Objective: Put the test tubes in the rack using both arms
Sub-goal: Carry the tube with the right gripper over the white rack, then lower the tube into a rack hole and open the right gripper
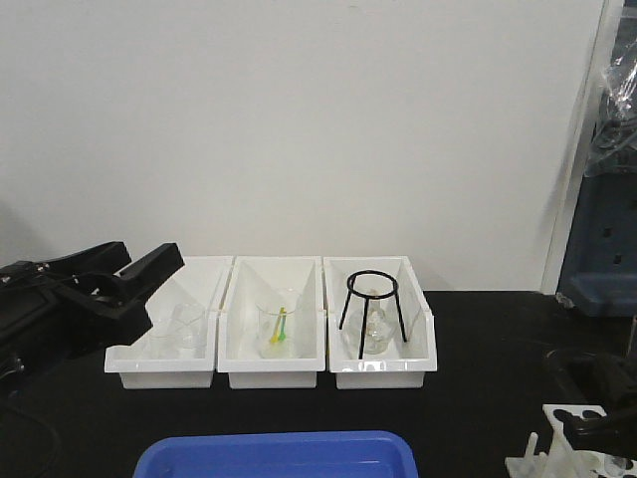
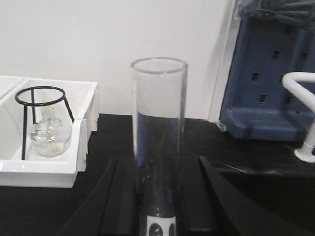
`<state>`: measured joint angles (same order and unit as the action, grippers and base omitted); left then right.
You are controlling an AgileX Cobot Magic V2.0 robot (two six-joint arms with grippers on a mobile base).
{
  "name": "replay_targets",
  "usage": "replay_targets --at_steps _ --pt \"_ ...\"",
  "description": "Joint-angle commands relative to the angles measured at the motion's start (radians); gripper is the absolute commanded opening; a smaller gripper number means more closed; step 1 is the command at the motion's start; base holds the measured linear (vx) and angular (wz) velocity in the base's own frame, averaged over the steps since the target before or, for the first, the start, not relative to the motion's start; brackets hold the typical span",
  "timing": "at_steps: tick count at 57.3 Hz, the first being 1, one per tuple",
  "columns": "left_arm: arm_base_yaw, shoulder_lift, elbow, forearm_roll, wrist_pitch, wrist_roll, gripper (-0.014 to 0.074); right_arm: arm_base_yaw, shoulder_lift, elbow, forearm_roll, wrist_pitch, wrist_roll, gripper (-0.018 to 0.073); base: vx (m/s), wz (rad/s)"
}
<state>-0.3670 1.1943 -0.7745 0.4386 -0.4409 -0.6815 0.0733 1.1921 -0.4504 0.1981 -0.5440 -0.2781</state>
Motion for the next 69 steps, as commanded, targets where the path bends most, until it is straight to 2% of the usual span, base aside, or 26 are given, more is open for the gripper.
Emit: replay_targets --at_steps 1,21,39,46,69 --pt "-0.001 -0.024 -0.032 -0.023 -0.076 0.001 0.0543 -0.005 0.010 -0.029 -0.044 -0.141 0.022 -0.0008 0.00 0.00" --pt "-0.001 -0.024 -0.032 -0.023 -0.076 0.001 0.0543 -0.005 0.115 -0.029 -0.042 -0.212 0.028 -0.0006 0.00 0.00" --pt "-0.001 -0.024 -0.032 -0.023 -0.076 0.001 0.0543 -0.005 0.133 -0.021 -0.040 -0.189 0.065 -0.0006 0.00 0.00" --pt "-0.001 -0.024 -0.032 -0.023 -0.076 0.001 0.0543 -0.004 0.133 0.042 -0.046 -0.264 0.118 -0.0006 0.00 0.00" --pt "-0.001 -0.024 -0.032 -0.023 -0.076 0.001 0.0543 -0.004 0.206 0.191 -0.047 -0.515 0.114 -0.0006 0.00 0.00"
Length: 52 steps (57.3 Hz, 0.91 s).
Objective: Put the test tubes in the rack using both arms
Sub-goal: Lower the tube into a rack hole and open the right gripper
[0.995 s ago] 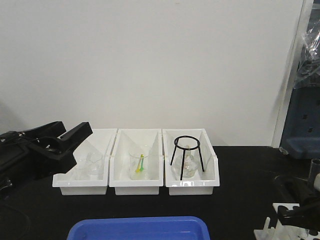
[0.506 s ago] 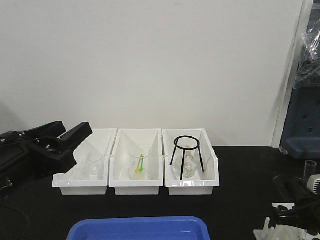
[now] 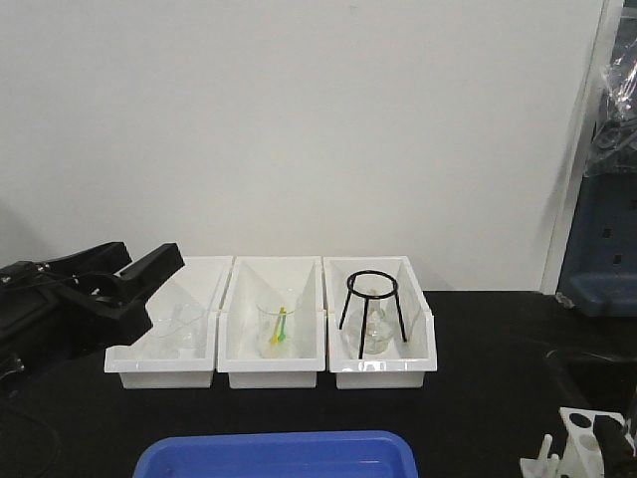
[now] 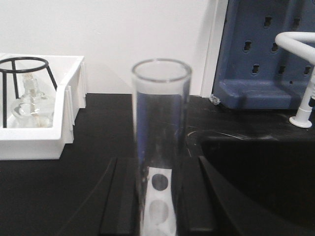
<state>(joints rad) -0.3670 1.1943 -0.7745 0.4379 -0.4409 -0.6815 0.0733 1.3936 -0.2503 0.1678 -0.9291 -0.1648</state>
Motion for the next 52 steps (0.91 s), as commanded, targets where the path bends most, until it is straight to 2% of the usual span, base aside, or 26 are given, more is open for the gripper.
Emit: replay_targets --at_steps 1,21,36,44,52 --pt "-0.001 -0.024 -0.032 -0.022 -0.076 0.001 0.0543 -0.004 0.013 -0.008 -0.017 -0.139 0.001 -0.0006 0.00 0.00" --pt "-0.001 -0.024 -0.032 -0.022 -0.076 0.001 0.0543 -0.004 0.168 -0.008 -0.018 -0.272 0.023 -0.0003 0.00 0.00" --pt "-0.001 -0.024 -0.032 -0.022 -0.076 0.001 0.0543 -0.004 0.249 -0.008 -0.019 -0.301 0.023 0.0029 0.00 0.00" --pt "-0.001 -0.024 -0.032 -0.022 -0.076 0.001 0.0543 -0.004 0.252 -0.008 -0.016 -0.328 0.002 0.0118 0.00 0.00" --pt "-0.001 -0.024 -0.032 -0.022 -0.076 0.001 0.0543 -0.004 0.252 -0.008 -0.012 -0.299 -0.008 0.0300 0.00 0.00"
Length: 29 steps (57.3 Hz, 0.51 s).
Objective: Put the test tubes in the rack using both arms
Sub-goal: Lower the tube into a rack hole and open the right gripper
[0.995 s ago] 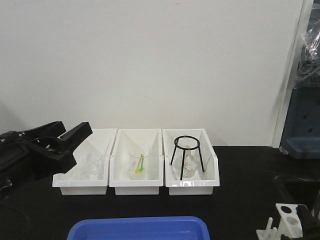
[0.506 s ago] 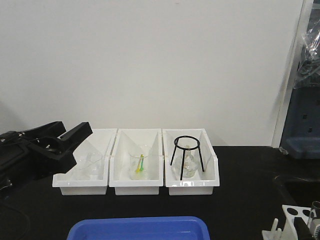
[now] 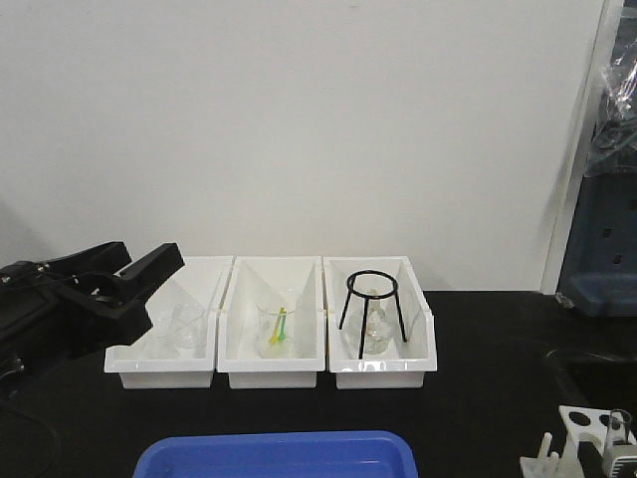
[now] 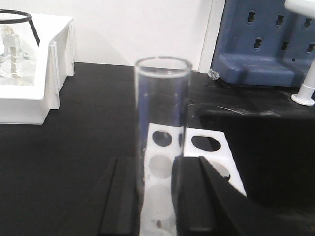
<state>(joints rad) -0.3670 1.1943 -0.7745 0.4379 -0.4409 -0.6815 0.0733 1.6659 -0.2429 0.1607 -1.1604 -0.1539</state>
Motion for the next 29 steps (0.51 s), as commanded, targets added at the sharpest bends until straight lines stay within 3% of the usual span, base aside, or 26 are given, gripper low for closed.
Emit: replay_targets --at_steps 1,7,13,23,29 --pt "-0.001 -0.024 -0.032 -0.022 -0.076 0.001 0.0543 -0.004 -0.021 -0.015 -0.005 -0.065 -0.019 0.0321 0.00 0.00" --pt "-0.001 -0.024 -0.032 -0.022 -0.076 0.001 0.0543 -0.004 -0.021 -0.015 -0.005 -0.043 -0.018 0.0489 0.00 0.00" --pt "-0.001 -0.024 -0.032 -0.022 -0.075 0.001 0.0543 -0.004 -0.024 -0.015 -0.005 -0.041 -0.018 0.0593 0.00 0.00" --pt "-0.001 -0.024 -0.032 -0.022 -0.075 0.003 0.0543 -0.004 -0.147 -0.019 -0.005 0.057 -0.018 0.0607 0.00 0.00" --pt "-0.001 -0.024 -0.032 -0.022 -0.075 0.004 0.0543 -0.005 -0.305 -0.051 -0.005 0.220 -0.024 0.0584 0.00 0.00"
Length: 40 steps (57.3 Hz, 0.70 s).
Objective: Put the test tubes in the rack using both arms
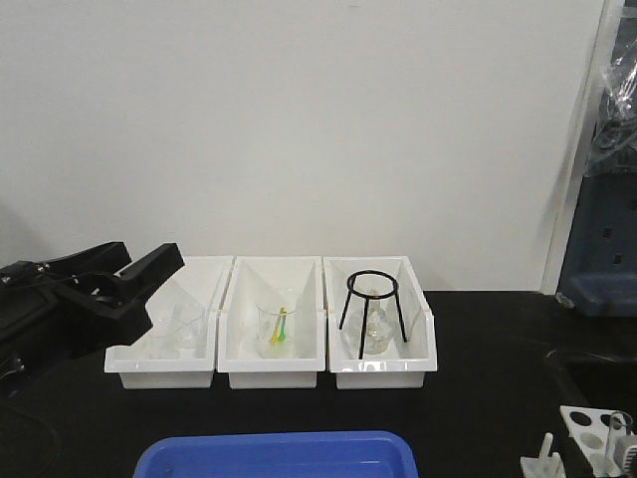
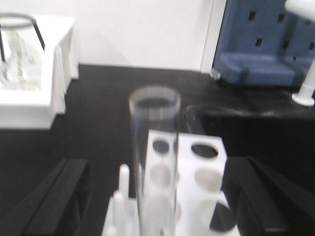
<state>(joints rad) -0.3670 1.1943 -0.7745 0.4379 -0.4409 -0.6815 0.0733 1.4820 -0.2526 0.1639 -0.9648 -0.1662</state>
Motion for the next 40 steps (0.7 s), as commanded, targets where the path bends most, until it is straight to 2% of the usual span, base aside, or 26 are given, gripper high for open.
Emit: replay_targets --at_steps 1,4,10,13,18,24,31,35,40 --pt "-0.001 -0.024 -0.032 -0.021 -0.075 0.005 0.0543 -0.005 -0.155 -0.054 -0.008 0.070 -0.015 0.0581 0.00 0.00" --pt "-0.001 -0.024 -0.032 -0.021 -0.075 0.025 0.0543 -0.005 -0.234 -0.099 -0.008 0.192 -0.028 0.0580 0.00 0.00" --pt "0.003 -0.024 -0.032 -0.022 -0.075 0.120 0.0543 -0.005 -0.394 -0.219 -0.005 0.469 -0.106 0.0580 0.00 0.00" --pt "0.003 -0.025 -0.038 -0.025 -0.076 0.155 0.0543 -0.005 -0.467 -0.288 0.006 0.595 -0.112 0.0580 0.00 0.00" --pt "0.003 -0.045 -0.049 -0.027 -0.067 0.160 0.0536 -0.005 -0.568 -0.389 0.029 0.762 -0.107 0.0580 0.00 0.00" --pt "0.003 -0.130 -0.049 -0.056 -0.026 0.189 0.0519 -0.005 -0.661 -0.437 0.005 0.914 -0.110 0.0580 0.00 0.00" --pt "0.003 -0.280 -0.049 -0.076 0.219 0.343 0.0517 -0.005 -0.757 -0.439 0.007 1.060 -0.106 0.0580 0.00 0.00" --pt "0.003 -0.355 -0.049 -0.075 0.349 0.374 0.0517 -0.005 -0.794 -0.439 0.002 1.096 -0.109 0.0580 0.00 0.00" --pt "0.003 -0.433 -0.047 -0.075 0.454 0.377 0.0517 -0.005 -0.818 -0.439 -0.005 1.100 -0.108 0.0580 0.00 0.00"
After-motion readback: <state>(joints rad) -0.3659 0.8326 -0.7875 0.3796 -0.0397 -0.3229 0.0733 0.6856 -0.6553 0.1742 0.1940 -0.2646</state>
